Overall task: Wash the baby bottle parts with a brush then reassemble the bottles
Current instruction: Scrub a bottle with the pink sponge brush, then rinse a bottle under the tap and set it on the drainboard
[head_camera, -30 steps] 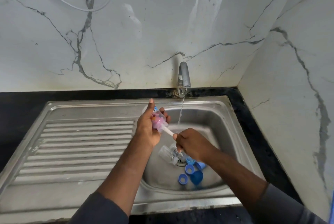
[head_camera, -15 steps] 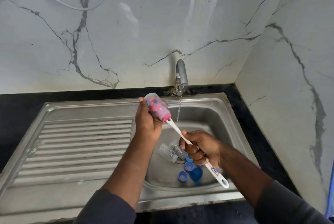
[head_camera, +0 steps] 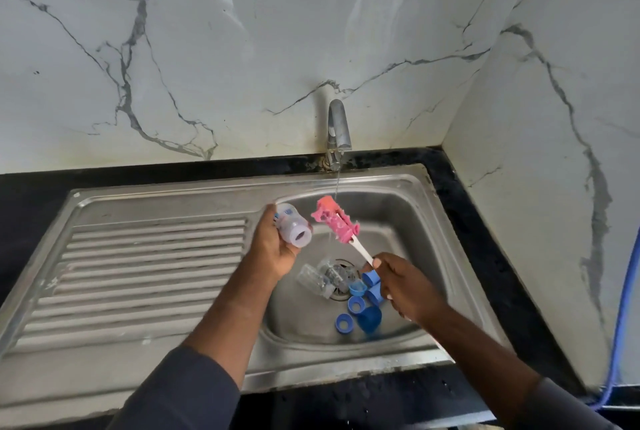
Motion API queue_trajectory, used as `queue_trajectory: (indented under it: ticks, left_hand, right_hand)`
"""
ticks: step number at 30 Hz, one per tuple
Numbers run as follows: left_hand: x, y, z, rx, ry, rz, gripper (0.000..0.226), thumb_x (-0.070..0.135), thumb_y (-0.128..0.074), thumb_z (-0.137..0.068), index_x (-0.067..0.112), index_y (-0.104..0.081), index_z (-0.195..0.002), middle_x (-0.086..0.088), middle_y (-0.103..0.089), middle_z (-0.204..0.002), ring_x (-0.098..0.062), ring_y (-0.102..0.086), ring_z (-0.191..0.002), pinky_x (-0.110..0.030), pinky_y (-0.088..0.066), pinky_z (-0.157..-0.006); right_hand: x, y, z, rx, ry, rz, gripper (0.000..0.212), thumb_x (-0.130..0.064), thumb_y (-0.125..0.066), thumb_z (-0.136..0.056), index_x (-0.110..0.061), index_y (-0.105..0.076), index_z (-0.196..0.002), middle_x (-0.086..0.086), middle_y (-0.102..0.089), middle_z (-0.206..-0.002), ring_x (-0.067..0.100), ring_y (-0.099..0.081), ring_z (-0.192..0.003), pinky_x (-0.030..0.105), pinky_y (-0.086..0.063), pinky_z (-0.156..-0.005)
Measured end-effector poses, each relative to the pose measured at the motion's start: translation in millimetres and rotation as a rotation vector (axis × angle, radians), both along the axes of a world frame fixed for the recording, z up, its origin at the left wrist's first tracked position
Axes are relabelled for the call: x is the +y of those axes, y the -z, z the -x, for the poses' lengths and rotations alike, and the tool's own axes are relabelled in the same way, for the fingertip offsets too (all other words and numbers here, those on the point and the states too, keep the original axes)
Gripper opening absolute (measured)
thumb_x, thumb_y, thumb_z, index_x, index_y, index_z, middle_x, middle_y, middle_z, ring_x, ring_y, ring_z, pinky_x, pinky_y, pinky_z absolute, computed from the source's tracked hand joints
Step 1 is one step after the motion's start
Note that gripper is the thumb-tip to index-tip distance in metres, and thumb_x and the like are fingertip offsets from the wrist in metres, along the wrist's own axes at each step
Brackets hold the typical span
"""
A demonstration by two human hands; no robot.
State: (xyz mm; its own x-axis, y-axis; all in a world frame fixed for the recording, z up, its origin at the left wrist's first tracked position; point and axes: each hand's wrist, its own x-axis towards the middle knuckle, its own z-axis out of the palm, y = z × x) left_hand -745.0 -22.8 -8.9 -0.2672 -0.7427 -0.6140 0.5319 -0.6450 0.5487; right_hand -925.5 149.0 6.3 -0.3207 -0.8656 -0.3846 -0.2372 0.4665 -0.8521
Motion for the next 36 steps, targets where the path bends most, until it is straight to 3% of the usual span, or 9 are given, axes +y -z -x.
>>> queue_trajectory:
  ticks: [3, 6, 10, 13, 17, 21, 30, 34, 36]
  left_hand:
    - [29, 9, 16, -0.038, 0.161, -0.036, 0.022, 0.020, -0.061, -0.093, 0.003, -0.059, -0.108, -0.019, -0.063, -0.088, -0.028, -0.064, -0.070, -0.036, -0.060, -0.063]
    - [46, 17, 29, -0.044, 0.259, -0.070, 0.029, 0.015, -0.063, -0.086, -0.001, -0.059, -0.109, -0.023, -0.063, -0.092, -0.032, -0.065, -0.075, -0.043, -0.058, -0.076]
    - [64, 27, 53, -0.043, 0.365, -0.103, 0.023, 0.015, -0.058, -0.085, 0.003, -0.057, -0.104, -0.021, -0.059, -0.084, -0.032, -0.063, -0.067, -0.044, -0.055, -0.079]
    - [81, 27, 78, 0.000, 0.419, -0.139, 0.021, 0.014, -0.054, -0.085, 0.004, -0.056, -0.102, -0.022, -0.057, -0.093, -0.034, -0.063, -0.072, -0.042, -0.058, -0.074]
    - [101, 23, 107, 0.043, 0.480, -0.153, 0.015, 0.015, -0.057, -0.093, 0.003, -0.060, -0.101, -0.020, -0.059, -0.095, -0.033, -0.061, -0.088, -0.048, -0.054, -0.093]
    - [123, 14, 131, 0.060, 0.538, -0.190, 0.018, 0.015, -0.062, -0.095, 0.000, -0.063, -0.103, -0.025, -0.060, -0.107, -0.044, -0.062, -0.103, -0.053, -0.057, -0.084]
    - [127, 18, 142, 0.046, 0.467, -0.274, 0.048, 0.024, -0.070, -0.093, -0.004, -0.055, -0.129, -0.032, -0.060, -0.130, -0.051, -0.065, -0.108, -0.050, -0.063, -0.073]
    - [120, 19, 136, 0.017, 0.430, -0.287, 0.049, 0.029, -0.068, -0.095, -0.005, -0.054, -0.127, -0.033, -0.060, -0.127, -0.051, -0.068, -0.102, -0.047, -0.063, -0.070]
    - [114, 19, 131, -0.011, 0.414, -0.286, 0.051, 0.033, -0.068, -0.095, -0.004, -0.053, -0.127, -0.033, -0.060, -0.126, -0.050, -0.069, -0.098, -0.045, -0.064, -0.066]
  right_hand:
    - [4, 12, 7, 0.286, 0.018, 0.011, 0.022, -0.019, -0.050, -0.103, -0.014, -0.062, -0.084, -0.008, -0.056, -0.063, 0.001, -0.054, -0.052, 0.013, -0.038, -0.048]
    - [12, 21, 18, 0.473, 0.010, -0.046, 0.014, -0.026, -0.059, -0.098, -0.016, -0.060, -0.088, -0.005, -0.062, -0.076, 0.012, -0.058, -0.071, 0.023, -0.042, -0.062]
    - [33, 30, 41, 0.471, 0.165, 0.004, 0.010, -0.034, -0.060, -0.097, -0.028, -0.062, -0.104, -0.005, -0.065, -0.082, 0.021, -0.063, -0.079, 0.033, -0.049, -0.073]
    - [50, 34, 66, 0.562, 0.285, 0.029, 0.005, -0.027, -0.063, -0.095, -0.022, -0.062, -0.097, 0.000, -0.067, -0.078, 0.028, -0.065, -0.079, 0.036, -0.050, -0.069]
    - [56, 36, 99, 0.654, 0.412, -0.039, 0.005, -0.013, -0.066, -0.091, -0.010, -0.063, -0.093, 0.011, -0.069, -0.089, 0.035, -0.064, -0.087, 0.041, -0.050, -0.075]
    - [65, 39, 131, 0.757, 0.537, -0.053, 0.009, -0.005, -0.066, -0.087, -0.005, -0.062, -0.095, 0.017, -0.065, -0.094, 0.040, -0.062, -0.088, 0.041, -0.048, -0.077]
    - [77, 67, 167, 0.891, 0.447, -0.179, 0.025, 0.010, -0.058, -0.077, 0.001, -0.062, -0.100, 0.024, -0.062, -0.097, 0.043, -0.061, -0.090, 0.043, -0.046, -0.081]
    - [72, 61, 161, 1.017, 0.461, -0.091, 0.036, 0.006, -0.063, -0.074, -0.004, -0.062, -0.108, 0.021, -0.060, -0.106, 0.042, -0.059, -0.094, 0.044, -0.048, -0.081]
    - [60, 55, 150, 1.051, 0.436, 0.099, 0.037, 0.003, -0.067, -0.072, -0.006, -0.064, -0.108, 0.017, -0.062, -0.106, 0.038, -0.061, -0.095, 0.041, -0.048, -0.081]
